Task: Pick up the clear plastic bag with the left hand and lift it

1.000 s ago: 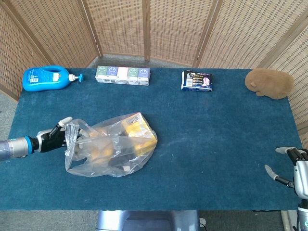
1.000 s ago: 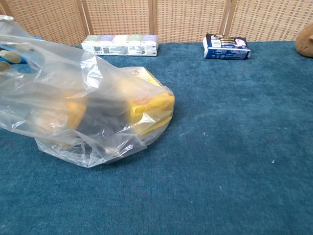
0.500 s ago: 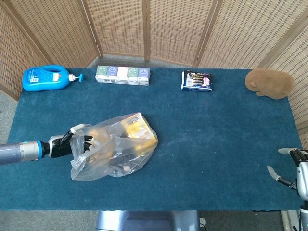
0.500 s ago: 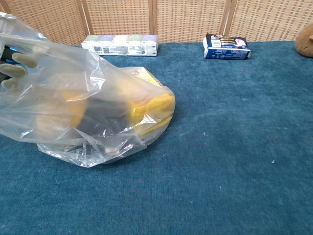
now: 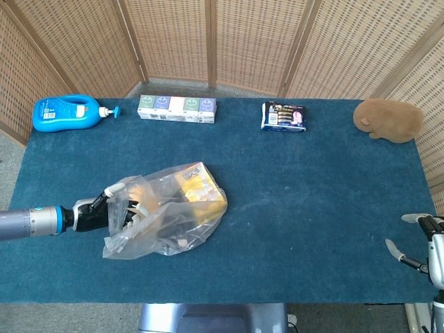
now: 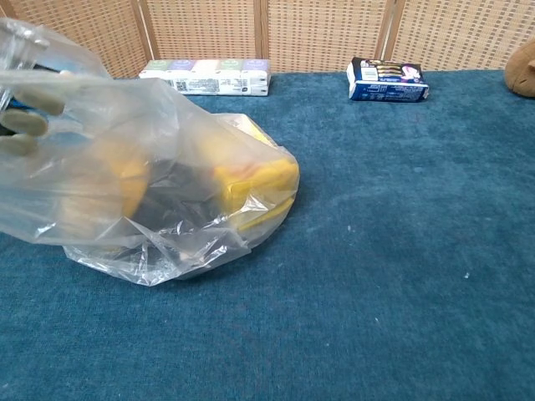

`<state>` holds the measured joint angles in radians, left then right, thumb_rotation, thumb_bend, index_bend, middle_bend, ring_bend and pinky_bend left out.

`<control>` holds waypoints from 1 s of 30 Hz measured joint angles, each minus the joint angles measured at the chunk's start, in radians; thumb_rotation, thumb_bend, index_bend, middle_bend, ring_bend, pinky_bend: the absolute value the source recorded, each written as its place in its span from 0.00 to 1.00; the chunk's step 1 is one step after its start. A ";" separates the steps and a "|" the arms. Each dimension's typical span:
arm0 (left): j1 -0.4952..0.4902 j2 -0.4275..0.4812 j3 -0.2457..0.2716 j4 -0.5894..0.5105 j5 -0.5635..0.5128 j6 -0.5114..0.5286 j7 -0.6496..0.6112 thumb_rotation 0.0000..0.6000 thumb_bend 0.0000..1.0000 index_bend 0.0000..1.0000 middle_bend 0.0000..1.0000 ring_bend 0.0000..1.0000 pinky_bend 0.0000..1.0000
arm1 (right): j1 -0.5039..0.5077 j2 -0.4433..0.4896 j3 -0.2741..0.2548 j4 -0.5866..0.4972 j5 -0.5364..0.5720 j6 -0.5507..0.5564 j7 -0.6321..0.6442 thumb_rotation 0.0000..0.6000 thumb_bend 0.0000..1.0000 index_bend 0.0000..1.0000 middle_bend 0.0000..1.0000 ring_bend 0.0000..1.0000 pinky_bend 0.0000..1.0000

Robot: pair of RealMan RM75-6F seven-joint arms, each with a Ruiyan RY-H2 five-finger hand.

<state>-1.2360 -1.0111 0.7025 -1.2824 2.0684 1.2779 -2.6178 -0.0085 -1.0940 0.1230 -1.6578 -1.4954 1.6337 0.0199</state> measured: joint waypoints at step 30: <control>-0.045 0.006 0.060 -0.039 0.018 -0.022 0.052 0.00 0.04 0.32 0.49 0.45 0.41 | 0.000 0.005 0.000 -0.009 -0.010 0.005 0.000 0.68 0.27 0.37 0.41 0.40 0.25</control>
<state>-1.2810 -1.0055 0.7625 -1.3218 2.0863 1.2560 -2.5661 -0.0088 -1.0885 0.1228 -1.6673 -1.5058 1.6388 0.0196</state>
